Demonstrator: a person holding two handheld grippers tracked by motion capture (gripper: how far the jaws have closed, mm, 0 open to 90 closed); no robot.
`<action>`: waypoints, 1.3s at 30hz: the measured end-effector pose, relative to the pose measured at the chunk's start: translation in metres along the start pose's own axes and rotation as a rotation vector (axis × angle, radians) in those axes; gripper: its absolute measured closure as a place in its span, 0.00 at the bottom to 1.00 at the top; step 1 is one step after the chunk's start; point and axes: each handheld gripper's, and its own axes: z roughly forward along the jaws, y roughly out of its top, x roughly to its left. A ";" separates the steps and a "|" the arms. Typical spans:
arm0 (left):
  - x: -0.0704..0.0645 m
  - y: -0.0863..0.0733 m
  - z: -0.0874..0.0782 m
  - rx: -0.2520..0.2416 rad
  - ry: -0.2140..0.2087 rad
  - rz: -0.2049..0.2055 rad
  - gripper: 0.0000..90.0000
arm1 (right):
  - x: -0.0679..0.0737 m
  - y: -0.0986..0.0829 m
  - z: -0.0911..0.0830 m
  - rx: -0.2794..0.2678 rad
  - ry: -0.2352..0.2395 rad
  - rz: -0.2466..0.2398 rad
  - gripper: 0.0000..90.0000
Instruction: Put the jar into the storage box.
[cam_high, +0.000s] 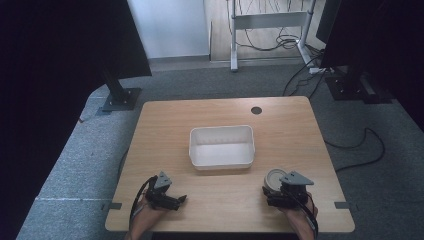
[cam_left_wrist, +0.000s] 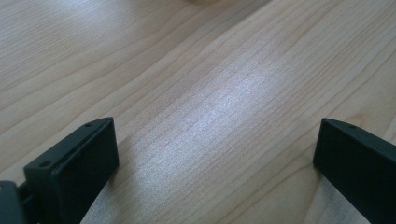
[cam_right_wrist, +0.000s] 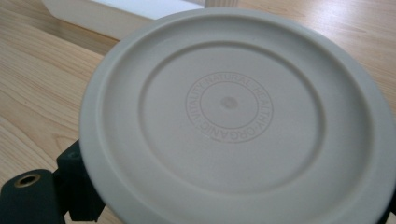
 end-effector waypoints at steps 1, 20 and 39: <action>0.000 0.000 0.000 0.000 0.000 0.000 0.00 | 0.001 0.001 0.000 0.001 0.001 -0.001 0.10; 0.000 0.000 0.000 0.000 0.000 0.000 0.00 | 0.014 0.026 0.011 -0.006 0.027 -0.013 0.10; 0.000 0.000 0.000 0.000 0.000 0.000 0.00 | 0.030 0.050 0.025 -0.016 0.057 -0.035 0.10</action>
